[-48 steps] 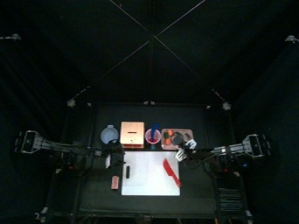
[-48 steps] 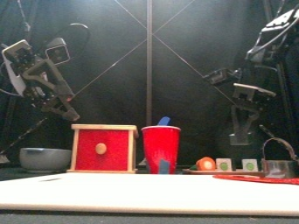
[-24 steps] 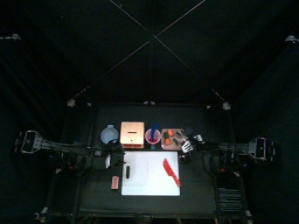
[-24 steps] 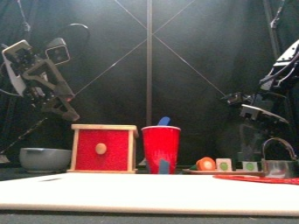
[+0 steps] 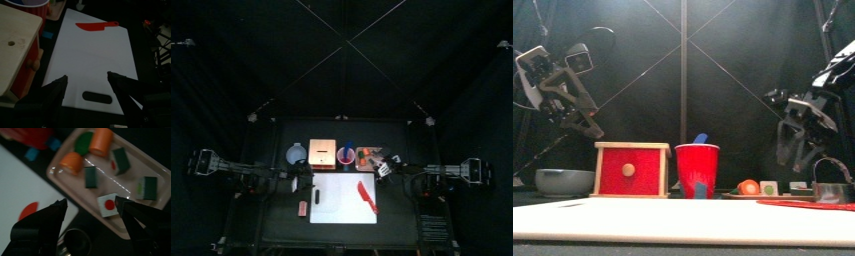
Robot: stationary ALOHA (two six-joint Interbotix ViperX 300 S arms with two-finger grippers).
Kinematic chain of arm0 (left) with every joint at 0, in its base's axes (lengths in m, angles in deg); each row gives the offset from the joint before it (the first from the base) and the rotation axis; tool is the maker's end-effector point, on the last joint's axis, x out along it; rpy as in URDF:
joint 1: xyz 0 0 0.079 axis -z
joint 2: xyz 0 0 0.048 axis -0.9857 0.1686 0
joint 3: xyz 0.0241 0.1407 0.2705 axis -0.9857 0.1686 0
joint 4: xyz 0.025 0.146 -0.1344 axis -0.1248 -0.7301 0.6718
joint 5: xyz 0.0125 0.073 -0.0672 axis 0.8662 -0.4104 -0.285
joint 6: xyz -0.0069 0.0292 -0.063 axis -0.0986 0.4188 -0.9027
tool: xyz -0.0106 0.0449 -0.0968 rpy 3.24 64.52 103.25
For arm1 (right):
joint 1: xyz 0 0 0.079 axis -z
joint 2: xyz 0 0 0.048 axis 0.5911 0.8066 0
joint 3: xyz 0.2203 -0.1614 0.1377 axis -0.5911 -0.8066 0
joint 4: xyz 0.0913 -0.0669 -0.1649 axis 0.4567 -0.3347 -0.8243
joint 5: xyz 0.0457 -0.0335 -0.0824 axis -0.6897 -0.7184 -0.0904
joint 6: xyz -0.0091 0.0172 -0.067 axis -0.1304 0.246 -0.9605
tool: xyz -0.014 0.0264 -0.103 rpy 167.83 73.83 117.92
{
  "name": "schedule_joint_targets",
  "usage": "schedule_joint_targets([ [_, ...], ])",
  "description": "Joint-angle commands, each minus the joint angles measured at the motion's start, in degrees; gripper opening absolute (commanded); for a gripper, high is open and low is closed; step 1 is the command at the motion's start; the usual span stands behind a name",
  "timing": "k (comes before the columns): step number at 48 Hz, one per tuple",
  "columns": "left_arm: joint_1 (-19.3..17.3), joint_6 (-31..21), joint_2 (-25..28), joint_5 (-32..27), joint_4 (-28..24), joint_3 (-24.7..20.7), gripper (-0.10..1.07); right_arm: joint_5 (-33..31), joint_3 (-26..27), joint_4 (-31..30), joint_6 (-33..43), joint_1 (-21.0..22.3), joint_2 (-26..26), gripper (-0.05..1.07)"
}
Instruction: Place cut up sushi roll onto plate
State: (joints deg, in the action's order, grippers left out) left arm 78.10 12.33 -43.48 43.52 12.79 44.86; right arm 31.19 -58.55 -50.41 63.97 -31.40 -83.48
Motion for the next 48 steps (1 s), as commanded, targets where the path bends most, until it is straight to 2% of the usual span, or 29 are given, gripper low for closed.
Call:
schedule_joint_targets([
  [1,-0.1,0.2,-0.1,0.4,-0.2,-1.8,0.98,5.1,1.1,-2.8,0.0,-1.7,-1.3,1.04],
  [6,-0.2,0.2,-0.4,0.7,-1.5,-3.1,0.97,16.3,0.9,-6.9,0.0,-1.7,0.5,1.04],
  [9,-0.2,0.2,-0.4,0.8,-2.0,-3.8,0.97,22.0,1.0,-9.3,-0.1,0.1,3.0,1.04],
  [15,-0.1,0.1,-0.4,0.9,-1.9,-4.7,0.97,28.7,2.5,-13.0,-0.4,2.7,9.1,1.03],
  [20,0.1,0.0,-0.4,0.9,-1.8,-5.5,0.98,32.3,5.1,-13.9,-2.3,3.1,14.4,1.03],
  [27,1.0,0.3,-0.4,2.1,-2.3,-6.6,0.97,35.2,9.5,-10.1,-9.0,2.5,19.3,1.03],
  [33,1.6,0.5,-0.4,4.4,-5.6,-6.7,0.97,35.6,12.1,-4.8,-15.7,1.2,19.2,1.03],
  [38,2.3,2.8,-0.4,7.0,-9.9,-6.9,0.97,35.9,13.0,-0.6,-21.1,1.1,18.7,1.03],
  [48,2.5,8.3,-0.4,8.5,-8.2,-6.6,0.97,38.9,13.2,6.7,-29.6,0.8,18.4,1.03],
])
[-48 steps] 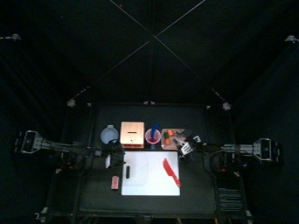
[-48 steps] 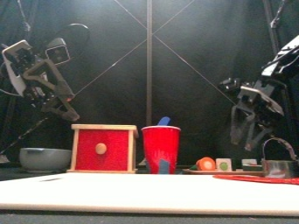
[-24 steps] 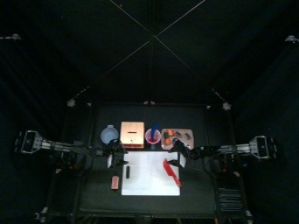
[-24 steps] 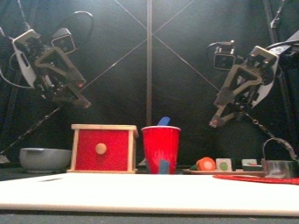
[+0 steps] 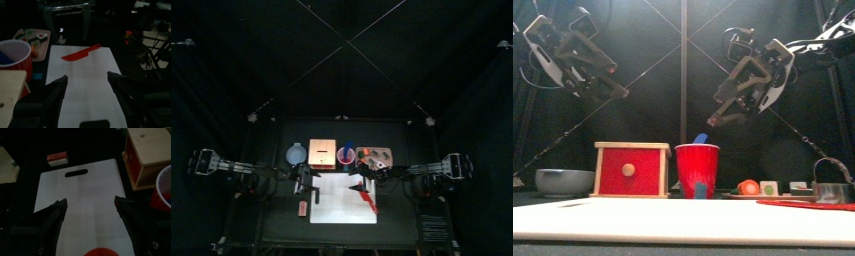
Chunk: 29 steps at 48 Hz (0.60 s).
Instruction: Place cut up sushi roll onto plate
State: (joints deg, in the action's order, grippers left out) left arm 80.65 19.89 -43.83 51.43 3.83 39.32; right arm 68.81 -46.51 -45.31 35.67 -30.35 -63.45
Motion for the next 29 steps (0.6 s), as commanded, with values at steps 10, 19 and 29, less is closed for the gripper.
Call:
schedule_joint_targets([
  [10,0.0,2.6,-0.1,0.7,2.5,-0.4,0.97,1.8,1.0,4.4,-4.0,-0.3,-1.7,1.03],
  [19,-0.3,2.7,-0.1,0.7,2.5,-0.4,0.97,1.8,0.9,4.8,-4.1,-0.4,-1.6,1.03],
  [29,-0.9,2.8,-0.1,0.7,2.5,-0.1,0.97,1.8,0.6,4.8,-4.1,-0.3,-1.6,1.03],
])
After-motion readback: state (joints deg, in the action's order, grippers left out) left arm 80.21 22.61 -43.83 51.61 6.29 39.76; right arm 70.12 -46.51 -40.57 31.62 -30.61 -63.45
